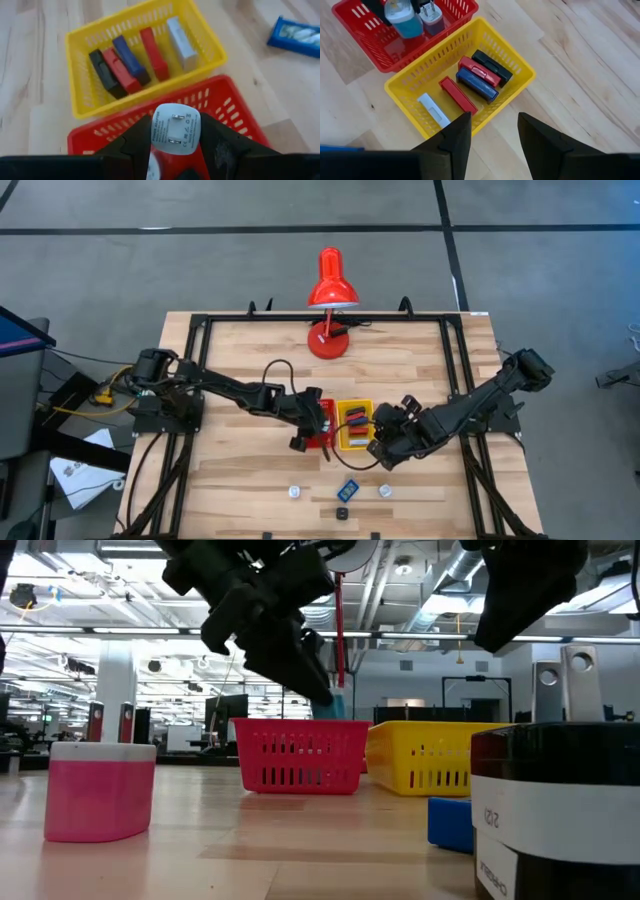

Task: Pick & Place Office items
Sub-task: Put the blue charger adapter into the red bin

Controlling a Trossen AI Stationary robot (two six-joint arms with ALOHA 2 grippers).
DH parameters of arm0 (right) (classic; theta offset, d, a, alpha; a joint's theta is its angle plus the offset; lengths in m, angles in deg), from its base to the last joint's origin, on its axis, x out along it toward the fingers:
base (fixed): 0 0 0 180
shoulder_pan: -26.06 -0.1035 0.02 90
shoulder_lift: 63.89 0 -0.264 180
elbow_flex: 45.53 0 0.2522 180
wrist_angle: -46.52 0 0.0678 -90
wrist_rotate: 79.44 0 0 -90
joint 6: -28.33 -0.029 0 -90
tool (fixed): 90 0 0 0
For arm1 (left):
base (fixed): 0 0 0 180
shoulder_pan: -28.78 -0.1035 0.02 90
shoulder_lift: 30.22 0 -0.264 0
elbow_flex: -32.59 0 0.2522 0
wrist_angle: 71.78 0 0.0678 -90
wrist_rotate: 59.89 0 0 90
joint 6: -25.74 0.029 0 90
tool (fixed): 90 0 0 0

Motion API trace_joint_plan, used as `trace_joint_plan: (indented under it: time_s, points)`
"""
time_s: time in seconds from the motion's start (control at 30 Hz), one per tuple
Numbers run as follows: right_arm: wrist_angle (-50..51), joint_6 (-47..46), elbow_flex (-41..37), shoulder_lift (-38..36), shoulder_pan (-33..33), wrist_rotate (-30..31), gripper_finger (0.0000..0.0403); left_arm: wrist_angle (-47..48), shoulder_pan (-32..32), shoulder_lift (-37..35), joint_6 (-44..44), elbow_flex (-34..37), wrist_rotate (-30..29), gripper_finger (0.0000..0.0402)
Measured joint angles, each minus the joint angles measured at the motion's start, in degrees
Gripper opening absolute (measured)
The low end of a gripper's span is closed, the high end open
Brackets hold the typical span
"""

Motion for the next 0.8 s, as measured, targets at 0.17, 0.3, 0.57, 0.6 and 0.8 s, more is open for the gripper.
trace_joint_plan:
  time_s: [0.17, 0.3, 0.57, 0.6, 0.8]
  points:
    - [0.09, 0.00, 0.00, 0.00, -0.01, 0.00, 0.0154, -1.36, 0.25, -0.09, 0.22, 2.12, -0.21, 0.0138]
    - [0.09, 0.00, 0.00, 0.00, -0.01, 0.00, 0.0154, -5.37, 0.21, -0.09, 0.19, 4.10, -0.51, 0.0138]
    - [0.09, 0.00, 0.00, 0.00, 0.16, 0.00, 0.0154, -6.68, 0.21, 0.61, 0.17, 5.58, -0.48, 0.0138]
    - [0.10, 0.00, 0.00, 0.00, 0.26, 0.00, 0.0154, -7.48, 0.21, 0.92, 0.17, 5.43, -0.48, 0.0138]
    - [0.09, 1.09, 0.00, 0.00, 0.65, 0.00, 0.0154, -7.61, 0.21, 2.54, 0.17, 5.47, -0.46, 0.0138]
